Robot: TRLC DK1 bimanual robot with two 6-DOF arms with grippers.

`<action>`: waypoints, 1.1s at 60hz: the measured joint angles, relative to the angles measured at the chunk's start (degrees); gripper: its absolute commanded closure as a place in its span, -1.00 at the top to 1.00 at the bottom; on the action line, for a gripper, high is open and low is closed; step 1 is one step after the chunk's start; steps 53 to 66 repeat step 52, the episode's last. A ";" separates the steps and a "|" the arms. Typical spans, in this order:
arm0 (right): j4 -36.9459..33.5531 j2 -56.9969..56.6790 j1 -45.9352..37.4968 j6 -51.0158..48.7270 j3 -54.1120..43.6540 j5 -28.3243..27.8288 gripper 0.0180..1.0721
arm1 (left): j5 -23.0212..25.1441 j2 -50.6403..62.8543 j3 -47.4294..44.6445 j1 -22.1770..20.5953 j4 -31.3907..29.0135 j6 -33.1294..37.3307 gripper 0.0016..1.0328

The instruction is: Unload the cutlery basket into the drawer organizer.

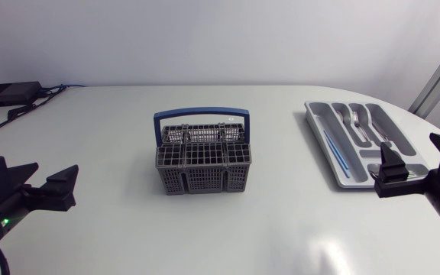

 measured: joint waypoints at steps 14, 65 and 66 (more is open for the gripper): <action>-0.68 -7.41 0.07 5.99 -4.83 -1.79 0.91 | 1.51 -7.41 -5.97 1.05 5.16 -0.31 0.91; -2.80 -20.57 0.81 17.38 -13.53 -5.20 0.91 | 4.44 -20.31 -16.39 2.86 13.51 -1.11 0.90; -2.80 -20.57 0.81 17.38 -13.53 -5.20 0.91 | 4.44 -20.31 -16.39 2.86 13.51 -1.11 0.90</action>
